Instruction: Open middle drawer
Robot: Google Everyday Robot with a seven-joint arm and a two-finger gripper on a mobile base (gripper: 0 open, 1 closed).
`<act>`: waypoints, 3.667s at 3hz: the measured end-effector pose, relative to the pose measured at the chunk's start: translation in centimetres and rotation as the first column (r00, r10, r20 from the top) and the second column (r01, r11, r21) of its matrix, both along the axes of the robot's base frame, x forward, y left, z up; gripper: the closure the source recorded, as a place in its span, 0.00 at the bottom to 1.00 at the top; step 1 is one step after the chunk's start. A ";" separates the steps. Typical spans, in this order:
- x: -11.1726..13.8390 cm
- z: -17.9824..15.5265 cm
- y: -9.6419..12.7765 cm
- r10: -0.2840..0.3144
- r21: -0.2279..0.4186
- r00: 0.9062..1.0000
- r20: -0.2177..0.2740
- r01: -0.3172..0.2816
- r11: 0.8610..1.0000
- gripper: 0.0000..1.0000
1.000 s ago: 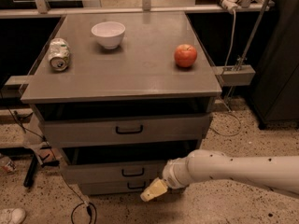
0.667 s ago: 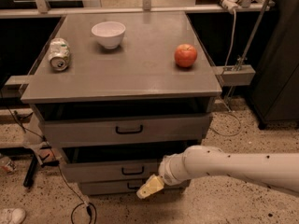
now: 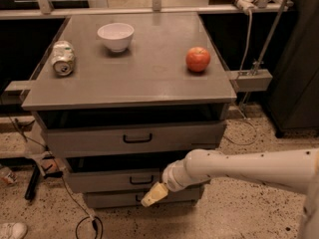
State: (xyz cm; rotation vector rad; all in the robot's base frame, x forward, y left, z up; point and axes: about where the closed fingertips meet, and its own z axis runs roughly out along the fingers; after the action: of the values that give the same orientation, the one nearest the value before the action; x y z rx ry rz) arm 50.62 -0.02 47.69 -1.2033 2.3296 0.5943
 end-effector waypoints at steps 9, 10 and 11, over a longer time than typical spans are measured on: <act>0.5 -2.7 0.6 0.049 -0.076 0.995 -0.088 -0.056 0.996 0.00; 0.5 -2.8 0.4 0.048 -0.088 0.994 -0.102 -0.057 0.995 0.00; -0.1 -2.8 0.3 0.045 -0.094 0.992 -0.121 -0.056 0.994 0.00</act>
Offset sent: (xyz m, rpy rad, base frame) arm 0.0482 0.0250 -0.0158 -0.0510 -0.0140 0.0917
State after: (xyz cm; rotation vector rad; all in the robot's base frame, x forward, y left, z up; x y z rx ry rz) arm 50.56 0.31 44.87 -1.3073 2.4584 0.5901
